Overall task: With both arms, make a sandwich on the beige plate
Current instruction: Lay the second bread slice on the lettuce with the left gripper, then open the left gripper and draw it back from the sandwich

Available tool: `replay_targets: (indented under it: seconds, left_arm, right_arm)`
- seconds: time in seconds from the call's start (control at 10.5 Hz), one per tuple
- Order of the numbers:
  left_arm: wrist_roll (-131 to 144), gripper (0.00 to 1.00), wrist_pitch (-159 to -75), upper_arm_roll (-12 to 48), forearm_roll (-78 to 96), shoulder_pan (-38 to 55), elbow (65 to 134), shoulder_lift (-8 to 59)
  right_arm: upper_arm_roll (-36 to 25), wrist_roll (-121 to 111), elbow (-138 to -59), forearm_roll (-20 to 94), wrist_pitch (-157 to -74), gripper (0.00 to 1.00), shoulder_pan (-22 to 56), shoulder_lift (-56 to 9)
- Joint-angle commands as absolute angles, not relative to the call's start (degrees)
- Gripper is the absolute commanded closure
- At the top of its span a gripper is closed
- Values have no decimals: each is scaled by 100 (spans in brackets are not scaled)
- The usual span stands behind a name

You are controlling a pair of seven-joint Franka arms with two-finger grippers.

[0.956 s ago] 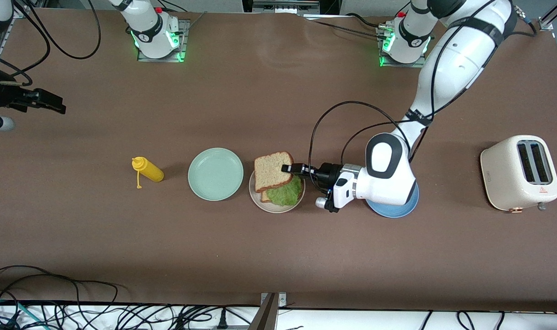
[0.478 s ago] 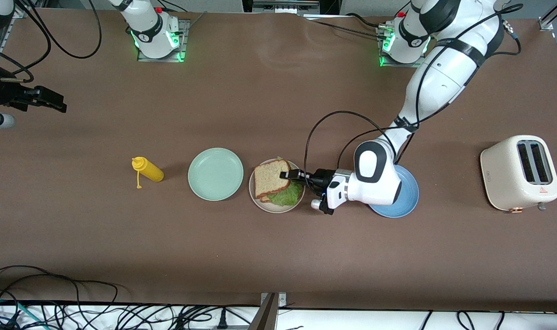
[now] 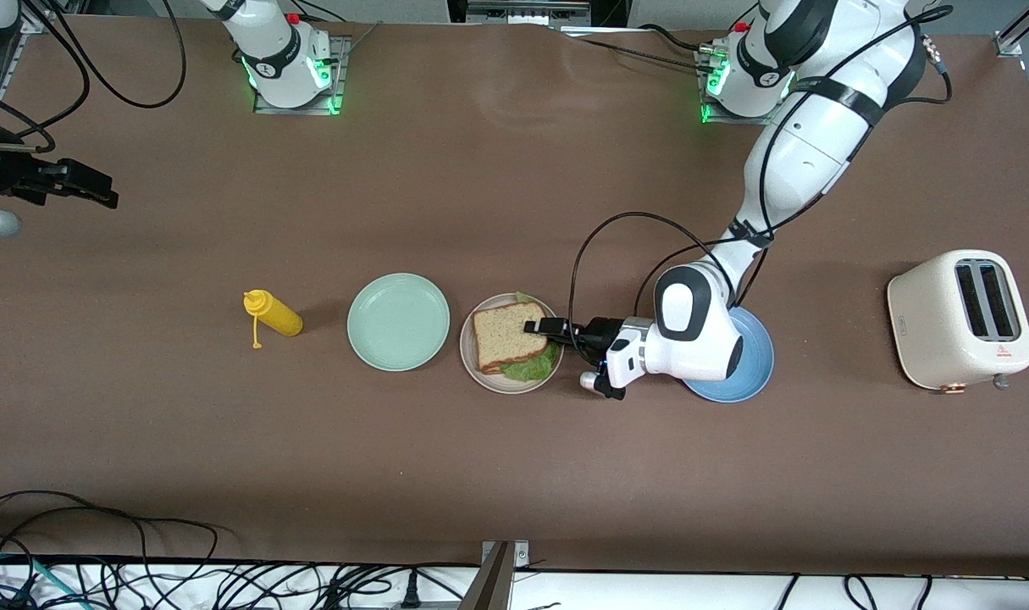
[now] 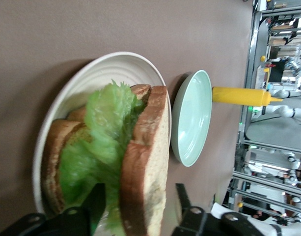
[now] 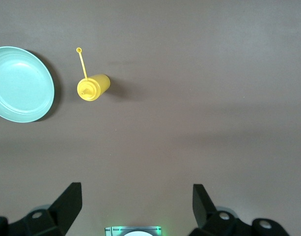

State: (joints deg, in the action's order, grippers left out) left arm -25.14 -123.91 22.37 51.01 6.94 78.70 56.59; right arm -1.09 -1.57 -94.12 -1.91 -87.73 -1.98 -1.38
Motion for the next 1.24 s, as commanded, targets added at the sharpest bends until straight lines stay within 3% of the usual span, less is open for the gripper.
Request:
replay_targets:
  seconds: [0.0, 0.48, 1.15]
  left_arm:
    - [-2104, 0, -12402, 2153, 4730, 729, 7945, 5319]
    - [-38, 0, -11999, 2153, 2352, 669, 7937, 4511]
    - [738, 0, -9664, 2109, -822, 378, 7937, 2692]
  right_arm:
    - [-141, -70, -9281, -176, -8745, 0, -193, -184]
    - [-132, -70, -9281, -176, -8763, 0, -185, -220]
    - [-132, -79, -9272, -176, -8771, 0, -167, -229]
